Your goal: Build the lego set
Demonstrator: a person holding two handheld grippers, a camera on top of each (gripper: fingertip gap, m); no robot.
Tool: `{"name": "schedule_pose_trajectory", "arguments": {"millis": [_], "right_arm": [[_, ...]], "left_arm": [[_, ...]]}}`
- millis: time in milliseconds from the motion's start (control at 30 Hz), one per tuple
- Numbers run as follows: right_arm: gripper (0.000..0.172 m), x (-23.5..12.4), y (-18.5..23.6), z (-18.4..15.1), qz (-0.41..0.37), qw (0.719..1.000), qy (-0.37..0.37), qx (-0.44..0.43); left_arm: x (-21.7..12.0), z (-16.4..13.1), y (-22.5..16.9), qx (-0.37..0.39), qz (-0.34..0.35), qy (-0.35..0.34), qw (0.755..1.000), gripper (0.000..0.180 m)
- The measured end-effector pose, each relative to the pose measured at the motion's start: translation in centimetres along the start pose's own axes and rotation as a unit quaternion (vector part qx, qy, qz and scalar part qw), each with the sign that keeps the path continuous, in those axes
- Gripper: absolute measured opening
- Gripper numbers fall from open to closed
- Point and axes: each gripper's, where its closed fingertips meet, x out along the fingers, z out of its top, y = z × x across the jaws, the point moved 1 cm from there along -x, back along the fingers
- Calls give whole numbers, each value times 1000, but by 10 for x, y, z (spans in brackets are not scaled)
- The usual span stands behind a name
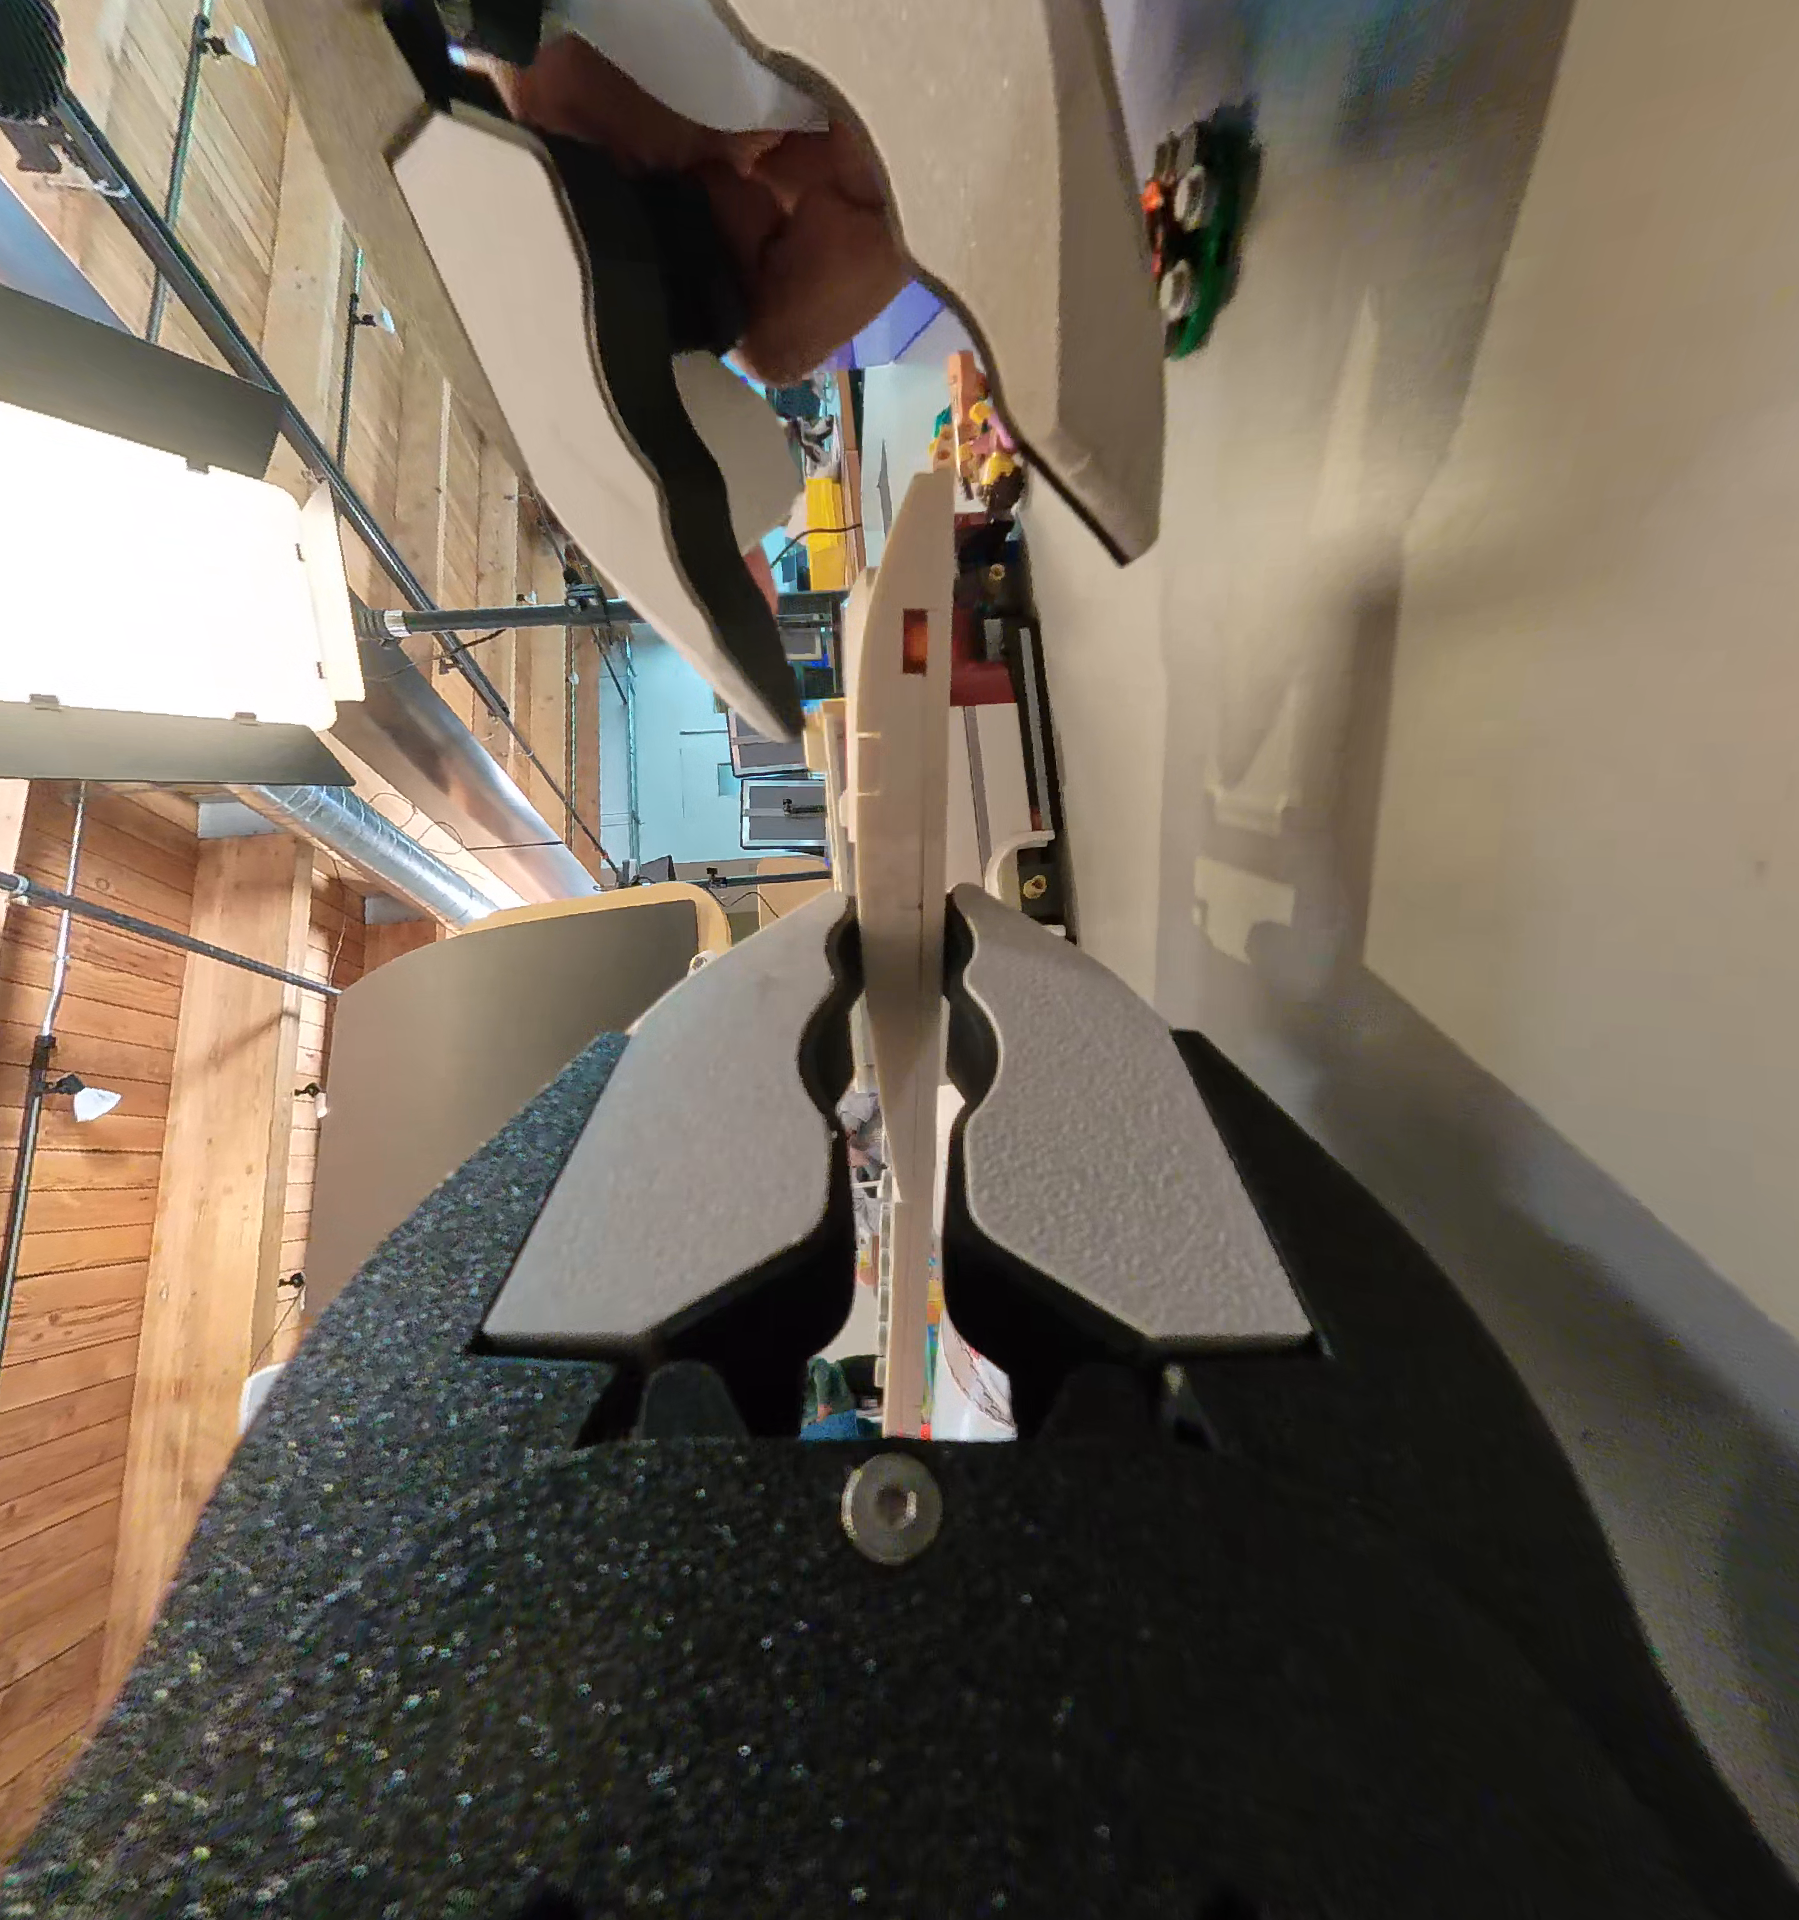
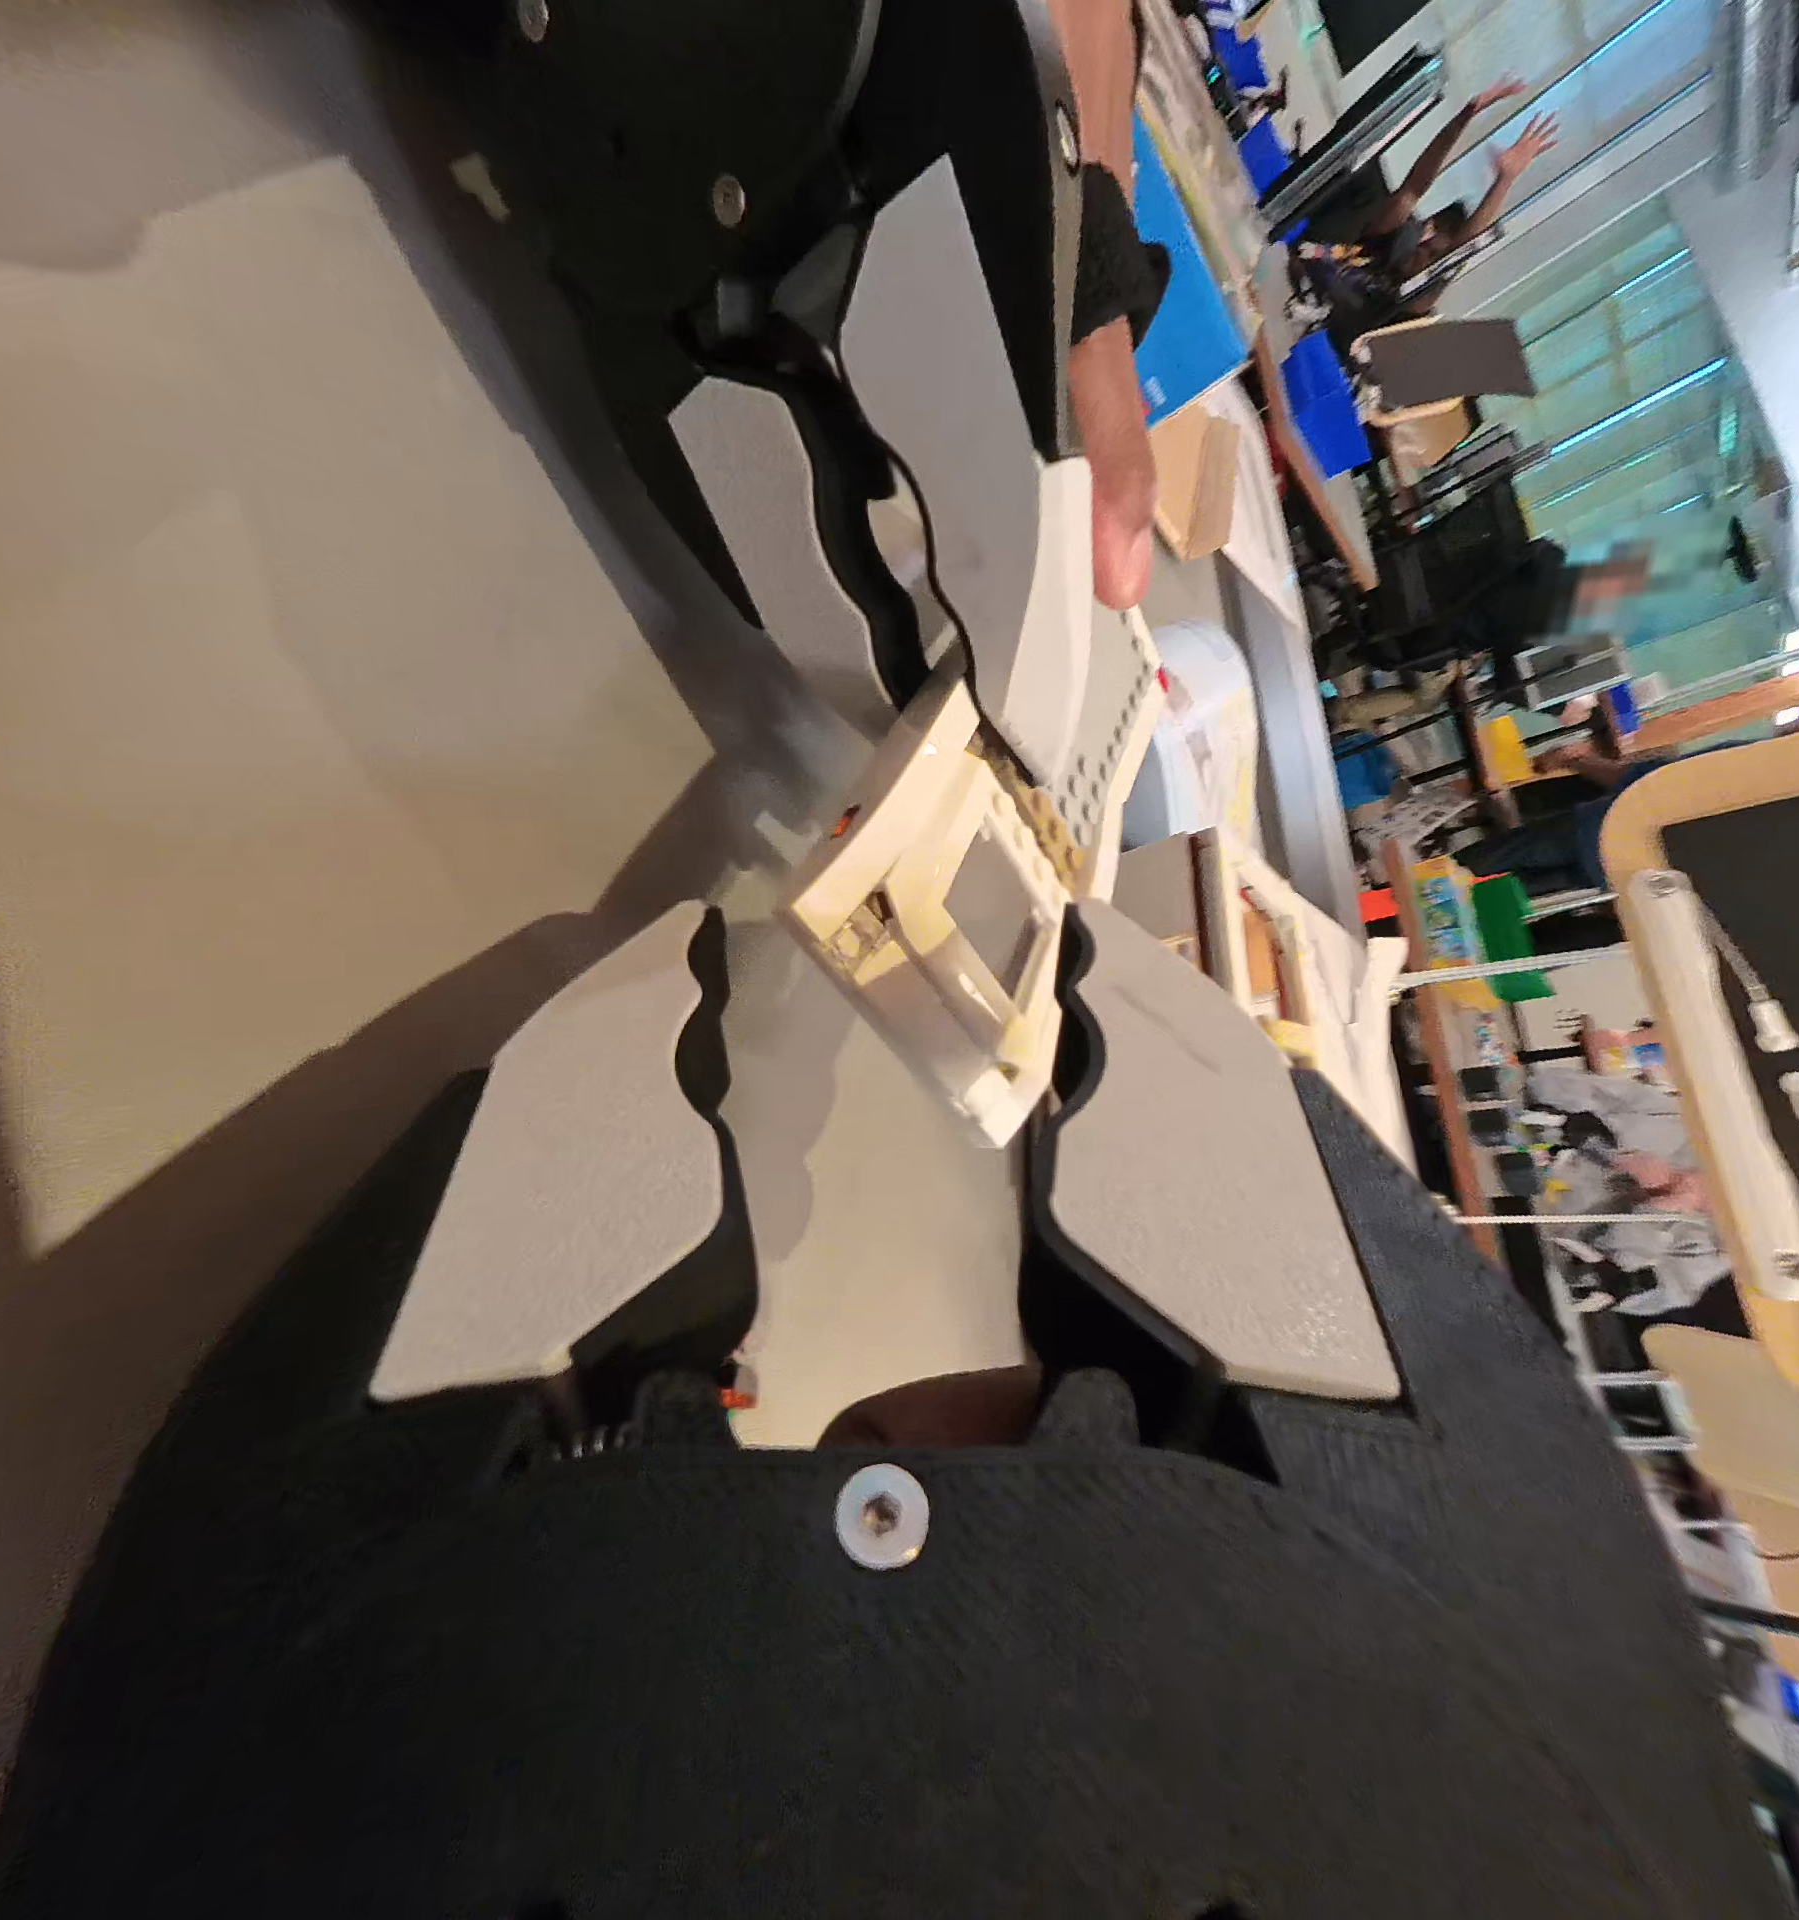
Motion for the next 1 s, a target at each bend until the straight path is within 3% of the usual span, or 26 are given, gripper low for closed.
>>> {"name": "schedule_pose_trajectory", "arguments": {"millis": [433, 767, 1000], "right_arm": [[44, -7, -17, 10, -132, 977, -5, -166], [15, -8, -23, 17, -186, 960, -8, -207], [15, -8, -26, 17, -188, 959, 1, -213]], "left_arm": [[-3, -3, 12, -68, 1, -3, 998, 13], [-3, -1, 17, -93, 5, -5, 996, 13], [-4, -1, 20, -91, 12, -4, 996, 13]]}}
